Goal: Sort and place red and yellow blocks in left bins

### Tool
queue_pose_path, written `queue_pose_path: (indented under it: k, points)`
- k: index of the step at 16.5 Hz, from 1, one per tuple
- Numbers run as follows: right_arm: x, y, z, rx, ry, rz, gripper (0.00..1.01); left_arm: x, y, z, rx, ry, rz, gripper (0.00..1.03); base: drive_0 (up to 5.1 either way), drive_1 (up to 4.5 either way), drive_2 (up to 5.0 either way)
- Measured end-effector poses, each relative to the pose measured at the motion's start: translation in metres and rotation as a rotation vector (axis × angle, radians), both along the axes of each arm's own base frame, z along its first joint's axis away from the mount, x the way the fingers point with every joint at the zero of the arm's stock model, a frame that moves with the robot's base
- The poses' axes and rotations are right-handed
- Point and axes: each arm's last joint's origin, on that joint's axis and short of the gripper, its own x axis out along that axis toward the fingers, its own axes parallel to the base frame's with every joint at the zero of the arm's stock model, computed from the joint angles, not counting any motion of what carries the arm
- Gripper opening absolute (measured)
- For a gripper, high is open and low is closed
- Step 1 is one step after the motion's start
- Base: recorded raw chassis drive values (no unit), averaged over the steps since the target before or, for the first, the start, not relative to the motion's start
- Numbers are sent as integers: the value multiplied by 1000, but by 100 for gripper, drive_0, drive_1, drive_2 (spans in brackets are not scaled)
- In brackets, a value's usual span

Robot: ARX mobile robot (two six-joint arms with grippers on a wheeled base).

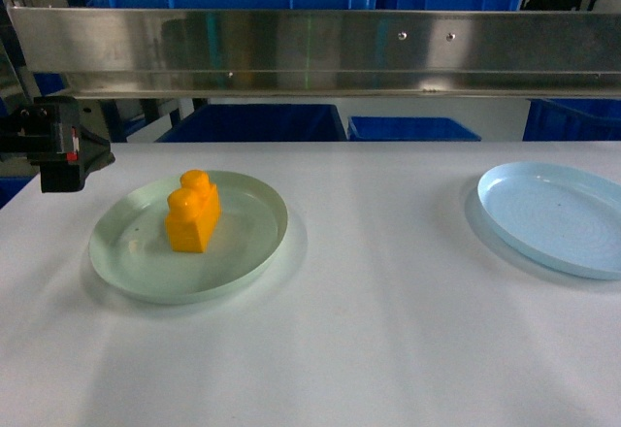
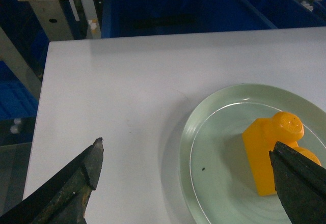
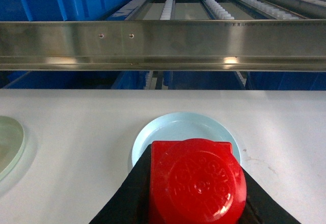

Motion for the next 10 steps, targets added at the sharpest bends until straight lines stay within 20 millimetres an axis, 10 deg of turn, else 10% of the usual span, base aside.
queue_pose_path:
  k: [1, 2, 5, 10]
  points:
    - [0, 0, 0, 0, 0, 0, 28, 4, -9, 6, 4, 24, 8, 98, 0, 0, 0]
    - [0, 0, 0, 0, 0, 0, 28, 43, -59, 54, 9, -61, -65, 98, 0, 0, 0]
    - [0, 0, 0, 0, 0, 0, 28, 62, -95, 38, 28, 85, -151, 98, 0, 0, 0]
    - [0, 0, 0, 0, 0, 0, 28, 71, -96, 13, 49, 191, -142, 98, 0, 0, 0]
